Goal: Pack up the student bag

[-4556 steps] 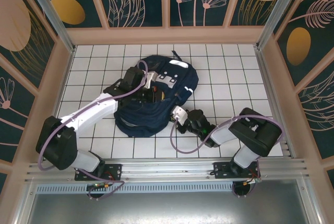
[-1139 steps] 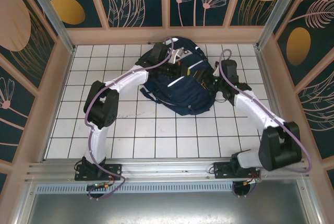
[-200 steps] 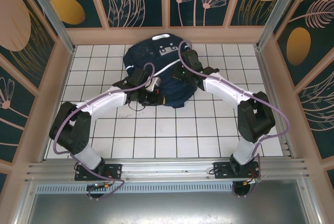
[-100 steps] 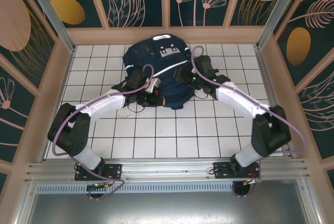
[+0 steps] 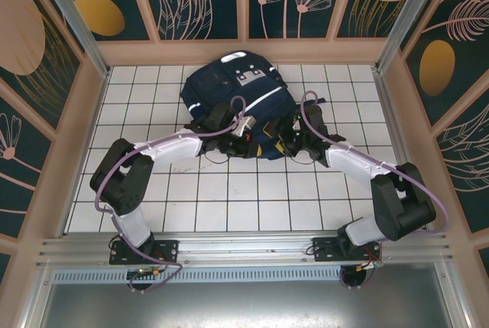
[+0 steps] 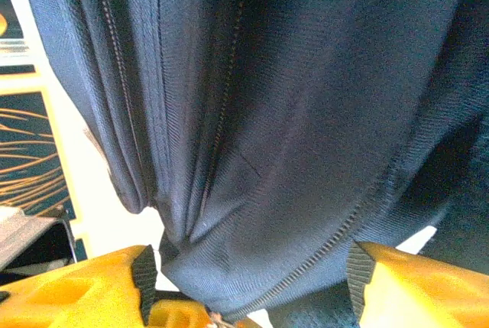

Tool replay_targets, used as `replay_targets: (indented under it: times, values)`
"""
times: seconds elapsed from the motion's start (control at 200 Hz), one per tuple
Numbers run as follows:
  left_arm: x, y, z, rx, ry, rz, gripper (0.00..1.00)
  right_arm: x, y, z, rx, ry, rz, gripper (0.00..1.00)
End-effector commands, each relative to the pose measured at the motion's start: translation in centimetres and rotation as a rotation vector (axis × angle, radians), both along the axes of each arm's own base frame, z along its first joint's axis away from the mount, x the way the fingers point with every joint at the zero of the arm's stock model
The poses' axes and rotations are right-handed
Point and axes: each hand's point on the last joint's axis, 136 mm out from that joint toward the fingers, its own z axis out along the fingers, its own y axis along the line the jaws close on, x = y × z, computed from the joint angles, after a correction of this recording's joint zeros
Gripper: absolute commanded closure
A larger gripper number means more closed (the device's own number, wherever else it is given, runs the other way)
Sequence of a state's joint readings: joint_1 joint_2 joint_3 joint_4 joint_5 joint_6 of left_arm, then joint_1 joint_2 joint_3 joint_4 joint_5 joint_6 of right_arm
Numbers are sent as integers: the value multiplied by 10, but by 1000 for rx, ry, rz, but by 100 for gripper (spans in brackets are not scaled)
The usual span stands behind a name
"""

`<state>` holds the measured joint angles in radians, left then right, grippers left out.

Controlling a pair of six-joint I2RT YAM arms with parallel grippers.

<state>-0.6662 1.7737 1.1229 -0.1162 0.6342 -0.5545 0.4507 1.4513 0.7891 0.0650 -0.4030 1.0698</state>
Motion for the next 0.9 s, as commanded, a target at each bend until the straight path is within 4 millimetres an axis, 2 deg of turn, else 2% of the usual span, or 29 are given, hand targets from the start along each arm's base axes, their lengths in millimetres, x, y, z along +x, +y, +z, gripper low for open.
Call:
replay_targets:
  times: [0.0,0.18,0.255,0.53,0.711,0.896]
  values:
    - [-3,-22,33,-94,-71,-78,100,14,2,-2,17,-17,-47,43]
    - [-3,-14,20,-18,-93,-79,100,25,-3,-15,-65,-20,-65,86]
    - [-4,-9,14,20,-106,-80,100,27,-8,-19,-109,-26,-70,100]
    - [-7,24,-21,239,-124,-79,100,36,-43,-12,-244,-85,-129,100]
    - [-4,37,-30,314,-139,-62,100,41,-58,-10,-270,-91,-147,100]
    - [1,48,-32,326,-133,-30,100,44,-64,-8,-281,-96,-149,100]
